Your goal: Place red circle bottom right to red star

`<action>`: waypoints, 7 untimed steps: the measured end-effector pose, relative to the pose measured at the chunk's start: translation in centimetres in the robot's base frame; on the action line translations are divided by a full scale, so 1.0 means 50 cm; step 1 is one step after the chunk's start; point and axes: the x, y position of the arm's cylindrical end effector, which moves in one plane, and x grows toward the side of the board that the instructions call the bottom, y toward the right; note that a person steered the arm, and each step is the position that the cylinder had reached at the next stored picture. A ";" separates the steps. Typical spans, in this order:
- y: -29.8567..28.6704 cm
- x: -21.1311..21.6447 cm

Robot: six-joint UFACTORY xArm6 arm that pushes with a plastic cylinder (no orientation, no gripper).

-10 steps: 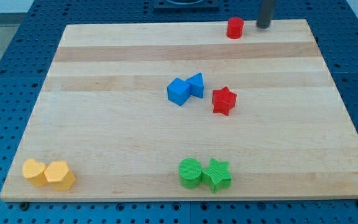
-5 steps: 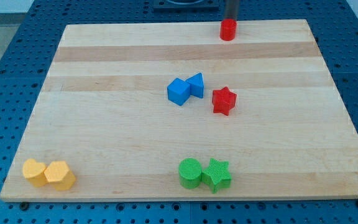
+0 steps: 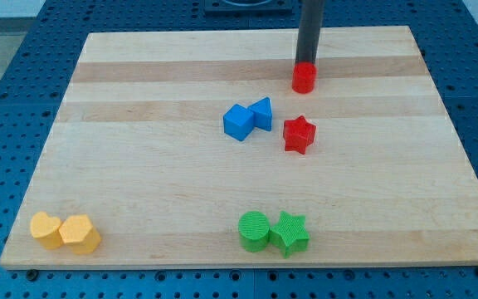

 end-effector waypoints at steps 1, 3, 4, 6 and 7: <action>0.009 0.022; -0.051 -0.009; -0.012 0.085; 0.123 0.275; 0.166 0.267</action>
